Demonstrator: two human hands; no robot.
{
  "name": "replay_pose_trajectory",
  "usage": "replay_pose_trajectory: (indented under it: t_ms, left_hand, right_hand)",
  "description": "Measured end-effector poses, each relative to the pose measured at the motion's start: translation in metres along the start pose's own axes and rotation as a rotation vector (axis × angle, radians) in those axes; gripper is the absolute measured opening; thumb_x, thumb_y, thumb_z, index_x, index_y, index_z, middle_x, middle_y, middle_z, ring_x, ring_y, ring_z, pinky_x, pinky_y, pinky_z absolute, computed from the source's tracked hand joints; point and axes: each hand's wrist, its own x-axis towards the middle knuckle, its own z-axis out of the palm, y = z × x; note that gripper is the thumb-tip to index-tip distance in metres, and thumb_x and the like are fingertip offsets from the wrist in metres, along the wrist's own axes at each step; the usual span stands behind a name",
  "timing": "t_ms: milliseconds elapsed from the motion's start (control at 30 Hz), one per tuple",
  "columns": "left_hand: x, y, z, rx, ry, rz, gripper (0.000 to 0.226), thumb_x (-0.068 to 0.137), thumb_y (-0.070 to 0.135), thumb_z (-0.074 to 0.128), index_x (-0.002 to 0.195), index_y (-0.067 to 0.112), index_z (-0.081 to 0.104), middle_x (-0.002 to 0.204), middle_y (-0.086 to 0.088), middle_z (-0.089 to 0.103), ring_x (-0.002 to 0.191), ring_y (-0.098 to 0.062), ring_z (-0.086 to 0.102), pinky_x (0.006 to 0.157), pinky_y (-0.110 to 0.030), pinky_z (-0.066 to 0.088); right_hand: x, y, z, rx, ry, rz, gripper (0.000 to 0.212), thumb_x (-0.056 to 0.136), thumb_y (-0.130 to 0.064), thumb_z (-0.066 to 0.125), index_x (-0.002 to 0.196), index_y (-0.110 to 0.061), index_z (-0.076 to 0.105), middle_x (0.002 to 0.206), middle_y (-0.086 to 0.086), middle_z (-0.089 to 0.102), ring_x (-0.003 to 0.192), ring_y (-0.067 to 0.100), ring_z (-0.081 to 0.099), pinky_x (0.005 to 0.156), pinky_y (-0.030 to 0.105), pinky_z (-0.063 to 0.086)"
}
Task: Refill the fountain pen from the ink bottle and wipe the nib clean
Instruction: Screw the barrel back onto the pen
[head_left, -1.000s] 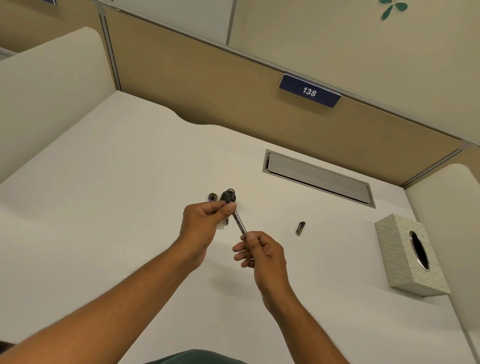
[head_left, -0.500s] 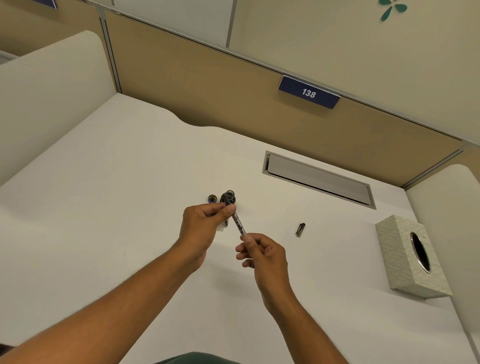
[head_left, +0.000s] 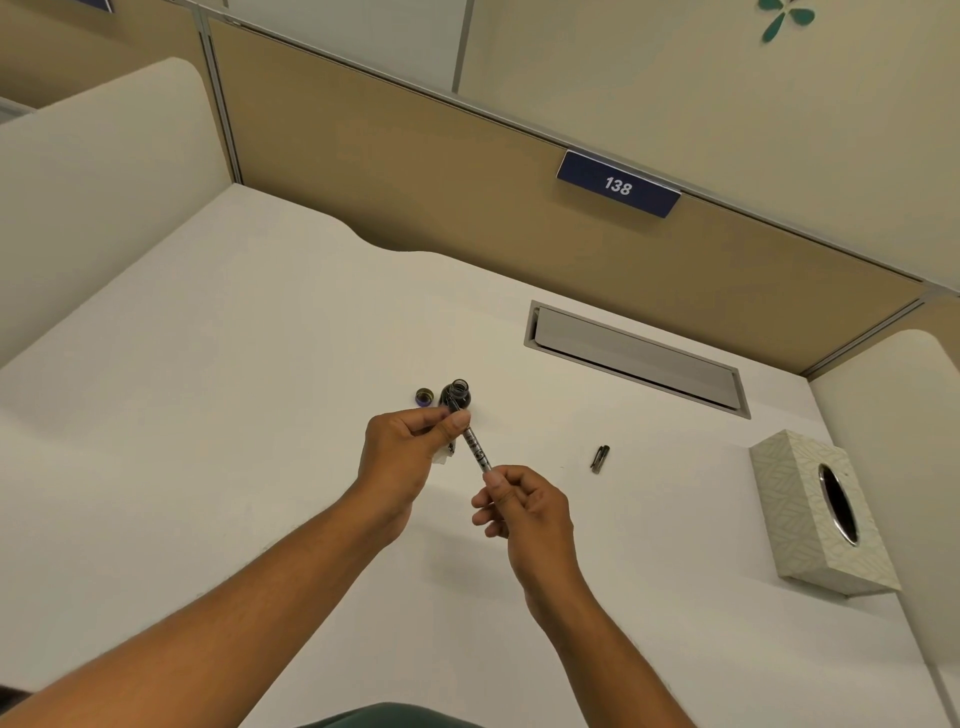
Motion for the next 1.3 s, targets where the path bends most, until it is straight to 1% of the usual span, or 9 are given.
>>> replay_pose_trajectory:
  t_ms: [200, 367, 533, 667, 767, 800, 933, 1133, 1300]
  left_hand:
    - [-0.001, -0.003, -0.001, 0.019, -0.004, -0.001, 0.017, 0.085, 0.026, 0.084, 0.095, 0.012, 0.085, 0.071, 0.012, 0.077, 0.066, 0.001, 0.064, 0.078, -0.022, 0.047]
    - [-0.002, -0.005, 0.000, 0.023, -0.008, -0.005, 0.018, 0.084, 0.027, 0.085, 0.094, 0.012, 0.085, 0.071, 0.011, 0.076, 0.066, -0.001, 0.065, 0.081, -0.024, 0.048]
    - [-0.007, -0.006, 0.007, 0.024, -0.035, -0.008, 0.013, 0.084, 0.026, 0.085, 0.093, 0.016, 0.085, 0.077, 0.009, 0.080, 0.070, -0.002, 0.067, 0.081, -0.021, 0.048]
    - [-0.009, -0.006, 0.012, 0.046, -0.052, -0.002, 0.007, 0.084, 0.026, 0.085, 0.088, 0.020, 0.085, 0.084, 0.002, 0.082, 0.080, -0.011, 0.069, 0.080, -0.021, 0.048]
    - [-0.012, -0.010, 0.014, 0.045, -0.045, -0.016, 0.015, 0.083, 0.029, 0.085, 0.093, 0.017, 0.085, 0.087, 0.000, 0.082, 0.084, -0.013, 0.070, 0.080, -0.022, 0.048]
    - [-0.012, -0.012, 0.016, 0.045, -0.038, -0.022, 0.017, 0.083, 0.029, 0.085, 0.095, 0.016, 0.085, 0.087, 0.000, 0.082, 0.085, -0.014, 0.070, 0.081, -0.023, 0.048]
    - [-0.014, -0.019, 0.021, 0.055, -0.028, -0.044, 0.012, 0.082, 0.030, 0.087, 0.089, 0.020, 0.085, 0.090, -0.008, 0.082, 0.085, -0.016, 0.070, 0.084, -0.027, 0.051]
    - [-0.019, -0.033, 0.035, 0.070, -0.048, -0.081, 0.017, 0.080, 0.028, 0.088, 0.093, 0.017, 0.086, 0.091, -0.002, 0.083, 0.089, -0.019, 0.073, 0.092, -0.036, 0.057]
    - [-0.021, -0.041, 0.049, 0.100, -0.029, -0.093, 0.016, 0.080, 0.029, 0.088, 0.091, 0.017, 0.086, 0.093, -0.007, 0.083, 0.088, -0.020, 0.073, 0.087, -0.034, 0.056]
  right_hand:
    - [-0.002, 0.002, 0.000, -0.049, -0.011, -0.005, 0.016, 0.104, -0.023, 0.063, 0.099, -0.012, 0.073, 0.080, 0.005, 0.079, 0.066, 0.011, 0.068, 0.063, 0.024, 0.054]
    - [0.000, 0.007, -0.001, -0.169, 0.078, -0.094, 0.003, 0.092, -0.030, 0.078, 0.093, -0.029, 0.075, 0.089, -0.007, 0.078, 0.082, 0.015, 0.074, 0.074, 0.033, 0.062]
    - [0.004, 0.006, -0.008, -0.159, 0.114, -0.126, 0.005, 0.090, -0.021, 0.080, 0.088, -0.025, 0.078, 0.081, -0.003, 0.078, 0.076, 0.016, 0.074, 0.072, 0.029, 0.060]
    - [0.003, 0.006, -0.016, -0.154, 0.067, -0.093, 0.003, 0.093, -0.018, 0.077, 0.092, -0.020, 0.079, 0.083, 0.001, 0.079, 0.068, 0.008, 0.073, 0.067, 0.025, 0.058]
    - [0.002, 0.008, -0.022, -0.178, 0.041, -0.089, 0.003, 0.092, -0.024, 0.078, 0.092, -0.021, 0.079, 0.085, -0.001, 0.079, 0.074, 0.010, 0.075, 0.072, 0.031, 0.061]
    - [0.003, 0.009, -0.024, -0.200, 0.051, -0.096, 0.005, 0.090, -0.028, 0.080, 0.092, -0.024, 0.078, 0.085, -0.004, 0.079, 0.077, 0.009, 0.074, 0.075, 0.030, 0.061]
    - [0.001, 0.012, -0.028, -0.265, 0.142, -0.150, 0.017, 0.086, -0.033, 0.083, 0.102, -0.029, 0.078, 0.090, -0.010, 0.077, 0.083, 0.002, 0.070, 0.070, 0.010, 0.053]
    - [0.011, 0.022, -0.042, -0.343, 0.123, -0.188, 0.007, 0.087, -0.028, 0.081, 0.093, -0.025, 0.081, 0.084, -0.008, 0.078, 0.075, 0.011, 0.072, 0.073, 0.023, 0.059]
    - [0.015, 0.027, -0.057, -0.398, 0.093, -0.220, 0.010, 0.088, -0.027, 0.079, 0.097, -0.022, 0.082, 0.086, -0.011, 0.078, 0.077, 0.006, 0.071, 0.071, 0.012, 0.053]
